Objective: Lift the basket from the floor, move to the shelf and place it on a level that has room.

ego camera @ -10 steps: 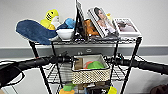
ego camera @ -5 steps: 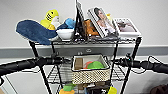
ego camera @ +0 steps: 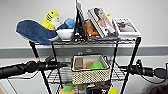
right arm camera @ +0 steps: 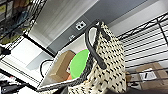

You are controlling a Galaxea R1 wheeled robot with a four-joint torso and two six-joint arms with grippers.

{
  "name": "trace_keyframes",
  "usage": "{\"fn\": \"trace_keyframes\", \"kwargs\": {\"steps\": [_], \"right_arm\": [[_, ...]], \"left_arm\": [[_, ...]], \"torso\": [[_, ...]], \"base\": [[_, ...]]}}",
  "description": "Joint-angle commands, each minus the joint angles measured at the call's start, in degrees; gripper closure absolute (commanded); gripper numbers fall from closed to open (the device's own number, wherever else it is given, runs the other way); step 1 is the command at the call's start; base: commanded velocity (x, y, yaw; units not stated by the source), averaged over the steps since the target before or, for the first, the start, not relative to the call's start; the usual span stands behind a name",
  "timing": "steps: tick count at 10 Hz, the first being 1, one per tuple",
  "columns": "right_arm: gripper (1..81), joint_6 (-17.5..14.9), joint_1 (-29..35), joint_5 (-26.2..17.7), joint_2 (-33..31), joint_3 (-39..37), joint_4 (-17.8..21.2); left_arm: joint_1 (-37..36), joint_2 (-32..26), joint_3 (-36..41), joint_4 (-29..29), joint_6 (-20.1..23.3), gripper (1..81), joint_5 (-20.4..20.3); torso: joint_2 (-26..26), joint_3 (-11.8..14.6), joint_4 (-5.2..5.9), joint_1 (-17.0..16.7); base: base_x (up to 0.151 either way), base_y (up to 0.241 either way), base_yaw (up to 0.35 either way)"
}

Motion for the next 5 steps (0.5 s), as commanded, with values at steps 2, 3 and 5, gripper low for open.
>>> {"fn": "trace_keyframes", "kwargs": {"steps": [2,3,5], "right_arm": [[1.0,3.9,4.7,-10.4,-10.0,6.3,2.7],[1.0,5.0,4.0,-13.5,-11.1,7.6,2.7],[1.0,5.1,-0.9,-14.0,-13.9,9.9,2.7]], "left_arm": [[-1.1,-11.1,11.6,-5.2,-5.6,1.0,3.7],[-0.7,-13.9,14.6,-6.4,-5.9,1.0,4.1],[1.4,-18.1,18.5,-7.3,-5.8,1.0,8.2]], "torso": [[0.0,0.0,0.00,0.0],[0.0,0.0,0.00,0.0],[0.0,0.0,0.00,0.0]], "base": [[0.000,0.000,0.000],[0.000,0.000,0.000],[0.000,0.000,0.000]]}}
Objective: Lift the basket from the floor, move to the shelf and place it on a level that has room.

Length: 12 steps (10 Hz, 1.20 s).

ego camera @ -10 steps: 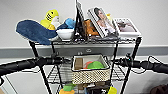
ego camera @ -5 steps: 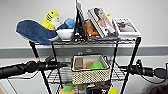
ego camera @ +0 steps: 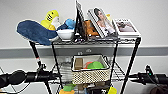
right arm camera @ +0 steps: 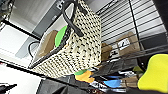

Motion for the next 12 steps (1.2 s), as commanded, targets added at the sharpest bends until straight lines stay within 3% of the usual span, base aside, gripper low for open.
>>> {"fn": "trace_keyframes", "kwargs": {"steps": [1,3,5,6,8,12], "right_arm": [[1.0,1.3,-1.0,-2.4,-5.4,5.1,1.1],[1.0,0.9,-8.8,-1.6,-4.4,5.1,1.0],[1.0,0.6,-15.9,-0.4,-1.6,2.2,1.0],[1.0,0.3,-19.4,1.5,-1.2,1.9,0.5],[1.0,-1.0,-25.3,4.2,0.9,-0.3,-2.0],[1.0,-1.2,-35.1,8.6,8.4,-8.4,-6.6]], "left_arm": [[0.2,-7.7,6.2,-2.7,-1.0,1.0,5.0],[7.5,-7.9,6.1,-1.1,-0.5,1.0,3.8],[17.6,-5.4,4.7,4.1,-0.5,1.0,-4.0],[22.7,-4.1,3.5,6.2,-0.5,1.0,-5.1],[31.9,0.3,-1.2,10.6,-0.5,1.0,-11.3],[41.4,7.2,-8.8,15.9,-0.5,1.0,-15.9]], "torso": [[0.0,0.0,0.00,0.0],[0.0,0.0,0.00,0.0],[0.0,0.1,0.00,-0.1],[0.0,0.1,0.00,-0.1],[0.0,0.1,0.00,-0.1],[-0.1,0.1,0.00,-0.2]], "base": [[0.000,0.000,0.000],[0.000,0.000,0.000],[0.000,0.000,0.000],[0.000,0.000,0.000],[0.000,0.000,0.000],[0.000,0.000,0.000]]}}
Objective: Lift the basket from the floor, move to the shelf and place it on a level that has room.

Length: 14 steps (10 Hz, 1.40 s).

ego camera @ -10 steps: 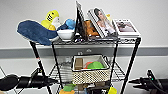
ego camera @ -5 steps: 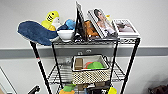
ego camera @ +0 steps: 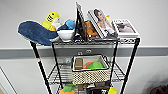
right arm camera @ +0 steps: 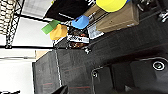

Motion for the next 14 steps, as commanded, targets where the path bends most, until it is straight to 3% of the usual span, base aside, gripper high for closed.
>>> {"fn": "trace_keyframes", "kwargs": {"steps": [1,4,7,14], "right_arm": [[1.0,-0.7,-3.2,2.8,6.1,-6.7,-5.5],[1.0,-0.7,-7.1,3.7,10.4,-11.2,-8.3],[1.0,-0.6,-10.6,4.5,14.7,-16.6,-10.9],[1.0,-0.8,-18.5,5.5,29.9,-38.3,-17.0]], "left_arm": [[4.3,6.0,-6.1,8.0,0.4,1.0,-6.9],[9.4,11.3,-12.9,10.2,0.4,1.0,-9.9],[13.6,17.0,-20.2,12.8,0.4,1.0,-10.0],[21.4,31.2,-40.9,13.3,2.5,1.0,-12.1]], "torso": [[0.0,0.0,0.00,0.0],[0.0,0.0,0.00,0.0],[0.0,0.0,0.00,-0.1],[-0.1,0.1,0.00,-0.1]], "base": [[0.000,0.000,0.000],[0.000,0.000,0.000],[0.000,0.000,0.000],[0.000,0.000,0.000]]}}
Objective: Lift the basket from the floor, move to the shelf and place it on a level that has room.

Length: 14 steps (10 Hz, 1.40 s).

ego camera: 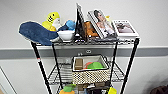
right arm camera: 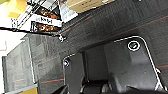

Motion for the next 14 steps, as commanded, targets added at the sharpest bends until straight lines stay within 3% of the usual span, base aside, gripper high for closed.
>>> {"fn": "trace_keyframes", "kwargs": {"steps": [1,8,14], "right_arm": [[1.0,-0.2,-0.4,-2.2,6.8,-9.9,-4.4],[1.0,-0.2,-4.2,-2.2,21.9,-34.2,-8.9],[1.0,-0.3,-6.8,-2.3,30.6,-48.1,-11.8]], "left_arm": [[0.9,5.3,-8.2,1.2,1.7,1.0,0.4],[5.2,20.6,-32.1,1.2,1.8,1.0,-0.3],[6.0,31.8,-50.1,1.3,1.8,1.0,0.5]], "torso": [[0.0,0.0,0.00,0.0],[0.0,0.0,0.00,0.0],[0.0,0.1,0.00,0.0]], "base": [[0.000,0.000,0.000],[0.000,0.000,0.000],[0.000,0.000,0.000]]}}
